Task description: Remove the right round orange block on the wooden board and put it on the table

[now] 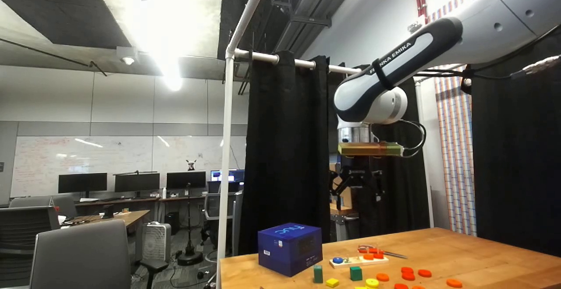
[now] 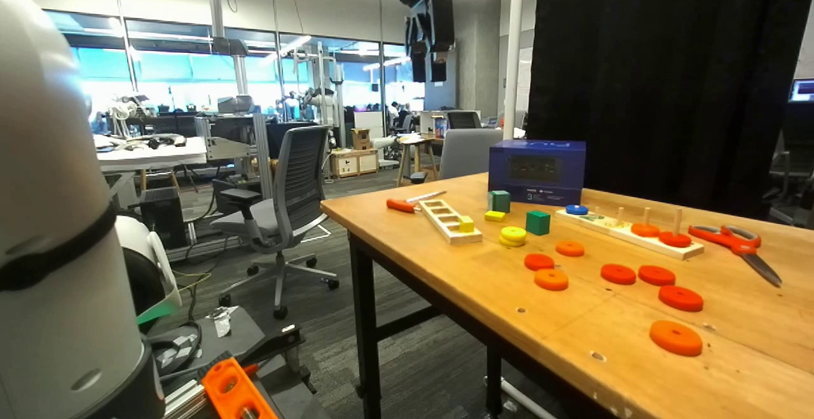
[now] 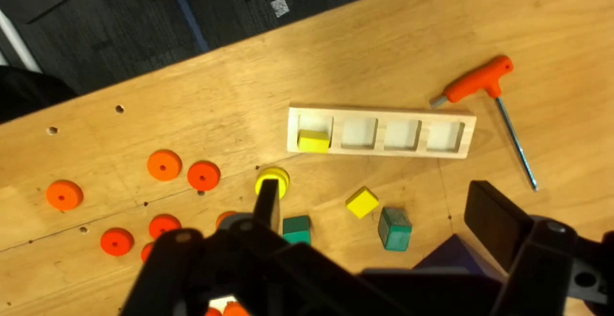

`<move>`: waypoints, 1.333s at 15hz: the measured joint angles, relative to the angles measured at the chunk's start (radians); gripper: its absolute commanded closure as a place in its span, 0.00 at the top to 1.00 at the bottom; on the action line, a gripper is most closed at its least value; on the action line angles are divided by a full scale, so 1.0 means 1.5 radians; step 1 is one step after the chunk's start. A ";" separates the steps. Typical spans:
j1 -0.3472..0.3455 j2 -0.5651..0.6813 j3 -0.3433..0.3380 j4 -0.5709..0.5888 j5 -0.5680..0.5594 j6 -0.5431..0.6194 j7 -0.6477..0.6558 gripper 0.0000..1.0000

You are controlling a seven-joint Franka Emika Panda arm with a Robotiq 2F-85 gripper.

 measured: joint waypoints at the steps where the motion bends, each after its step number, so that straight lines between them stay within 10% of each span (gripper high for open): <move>1: -0.008 0.005 -0.010 0.014 0.010 0.000 0.010 1.00; 20: -0.116 0.299 -0.194 0.169 0.189 0.020 0.267 1.00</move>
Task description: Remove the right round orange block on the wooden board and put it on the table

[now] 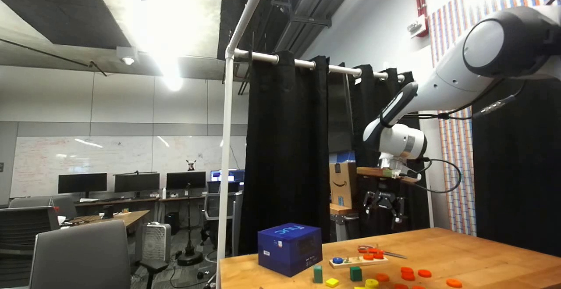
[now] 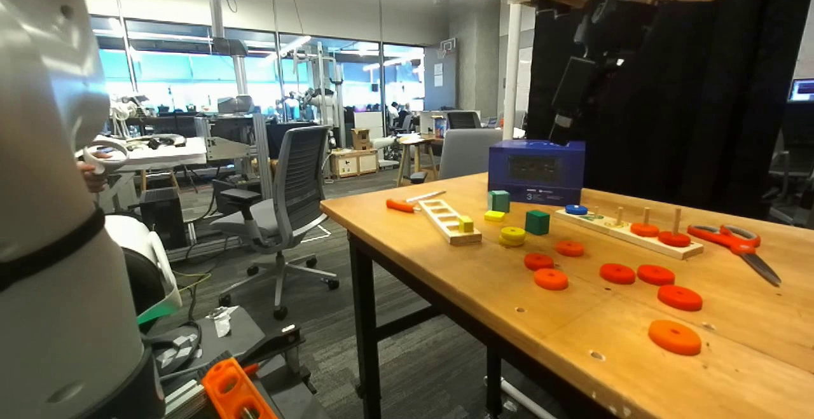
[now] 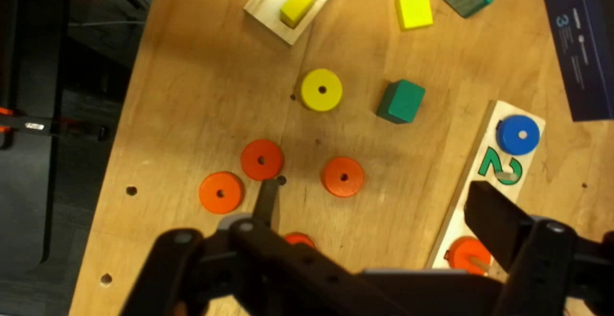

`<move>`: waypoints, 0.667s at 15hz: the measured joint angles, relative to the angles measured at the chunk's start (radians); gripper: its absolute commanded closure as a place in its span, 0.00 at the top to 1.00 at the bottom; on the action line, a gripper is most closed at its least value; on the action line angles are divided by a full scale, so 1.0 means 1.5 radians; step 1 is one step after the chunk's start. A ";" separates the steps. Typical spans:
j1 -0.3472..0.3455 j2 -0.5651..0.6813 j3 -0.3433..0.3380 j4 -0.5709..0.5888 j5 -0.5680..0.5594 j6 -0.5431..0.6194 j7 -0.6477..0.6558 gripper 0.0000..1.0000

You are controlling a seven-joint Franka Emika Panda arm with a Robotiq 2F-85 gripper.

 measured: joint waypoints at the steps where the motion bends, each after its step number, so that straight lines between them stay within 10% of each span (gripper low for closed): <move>1: -0.002 0.021 -0.006 0.019 0.015 0.001 0.020 1.00; 10: -0.008 0.218 -0.021 0.144 0.160 0.120 0.197 1.00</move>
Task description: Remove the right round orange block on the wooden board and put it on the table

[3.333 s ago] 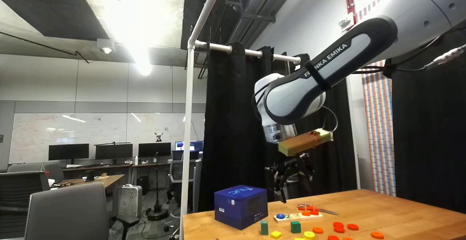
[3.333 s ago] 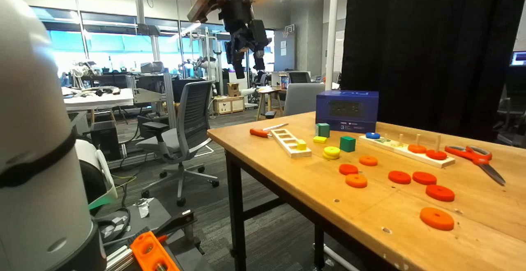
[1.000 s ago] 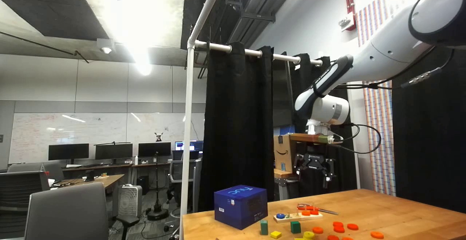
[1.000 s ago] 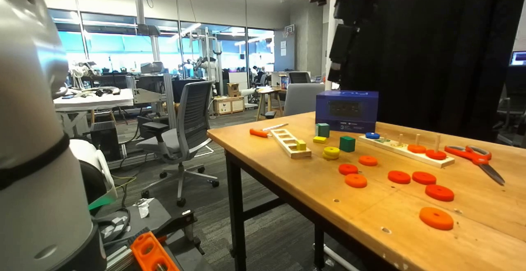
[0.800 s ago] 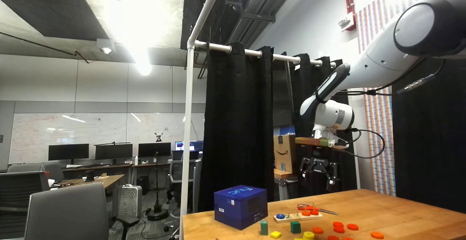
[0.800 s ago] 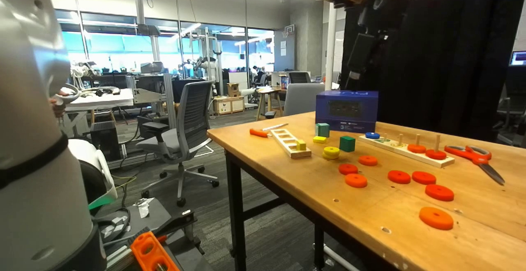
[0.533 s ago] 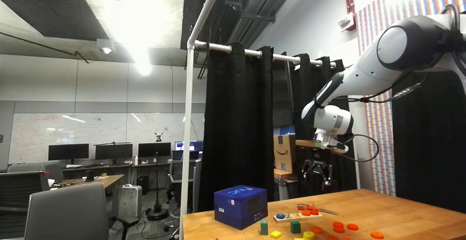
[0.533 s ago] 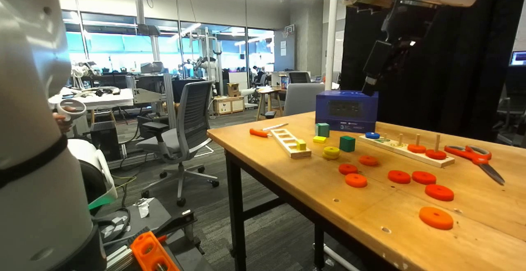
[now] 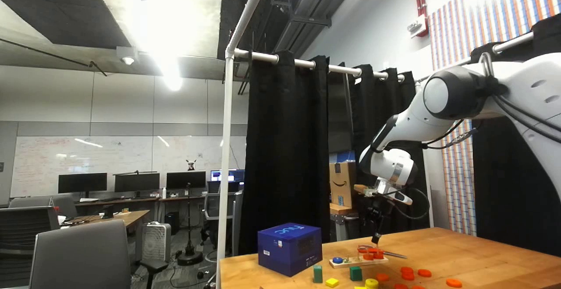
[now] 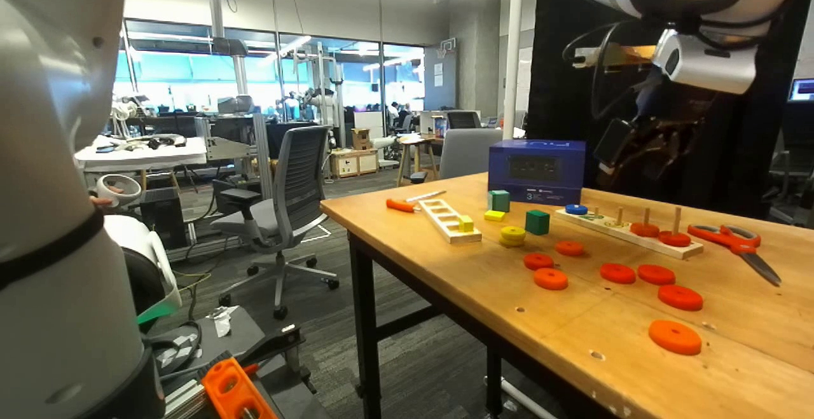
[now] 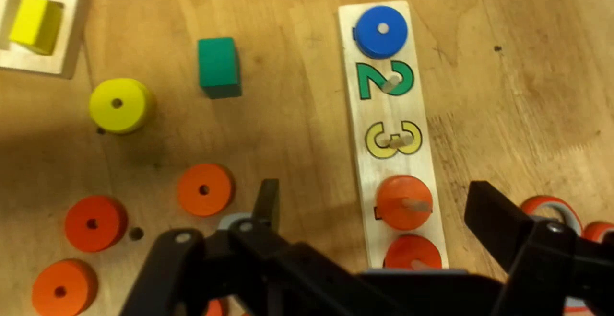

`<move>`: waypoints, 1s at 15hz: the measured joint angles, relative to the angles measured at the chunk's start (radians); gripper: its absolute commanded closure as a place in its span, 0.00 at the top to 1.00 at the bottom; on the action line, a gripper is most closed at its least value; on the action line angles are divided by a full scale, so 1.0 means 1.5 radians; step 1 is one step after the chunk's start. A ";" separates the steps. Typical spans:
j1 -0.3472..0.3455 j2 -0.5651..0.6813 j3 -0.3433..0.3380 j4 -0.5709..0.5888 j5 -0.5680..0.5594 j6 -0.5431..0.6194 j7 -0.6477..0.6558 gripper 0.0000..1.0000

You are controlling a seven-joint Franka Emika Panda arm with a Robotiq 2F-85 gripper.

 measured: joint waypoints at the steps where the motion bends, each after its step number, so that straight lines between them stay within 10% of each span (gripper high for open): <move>1: -0.001 0.015 -0.003 0.009 0.001 0.017 0.022 1.00; 15: 0.001 0.090 -0.021 0.080 -0.094 0.051 0.131 1.00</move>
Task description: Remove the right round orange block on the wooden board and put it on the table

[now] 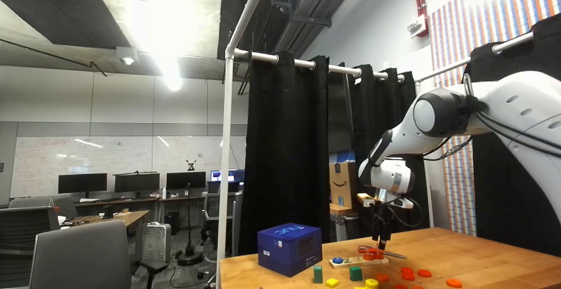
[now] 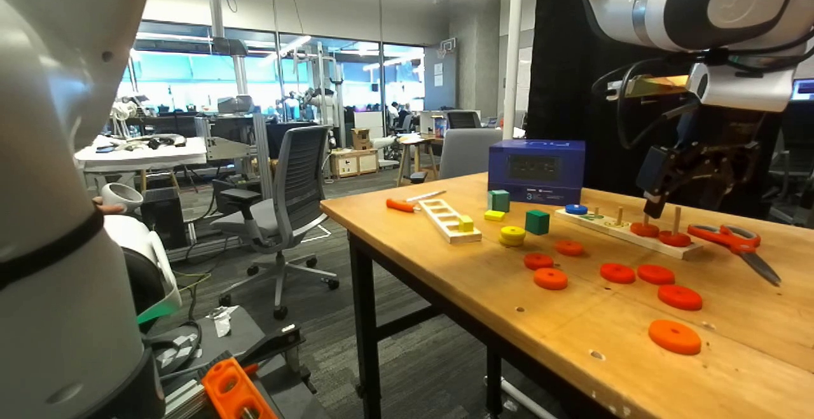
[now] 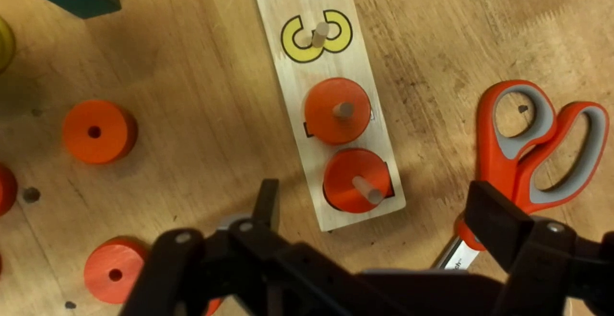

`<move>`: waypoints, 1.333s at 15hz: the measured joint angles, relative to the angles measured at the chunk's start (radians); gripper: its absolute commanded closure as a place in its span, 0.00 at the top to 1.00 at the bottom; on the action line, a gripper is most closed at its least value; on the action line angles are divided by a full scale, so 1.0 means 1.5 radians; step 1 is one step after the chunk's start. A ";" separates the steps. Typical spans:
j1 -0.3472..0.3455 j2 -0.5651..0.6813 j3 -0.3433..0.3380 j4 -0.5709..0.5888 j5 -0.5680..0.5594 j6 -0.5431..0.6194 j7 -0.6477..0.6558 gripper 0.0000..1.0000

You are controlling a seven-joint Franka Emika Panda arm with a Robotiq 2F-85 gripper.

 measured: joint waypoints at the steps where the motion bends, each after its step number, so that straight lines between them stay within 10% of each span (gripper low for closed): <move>1: 0.000 0.006 0.000 0.004 -0.002 0.000 0.001 1.00; 13: 0.000 0.055 0.001 0.035 -0.005 -0.001 0.008 1.00; 20: 0.000 0.061 0.000 0.046 -0.036 -0.002 0.013 0.47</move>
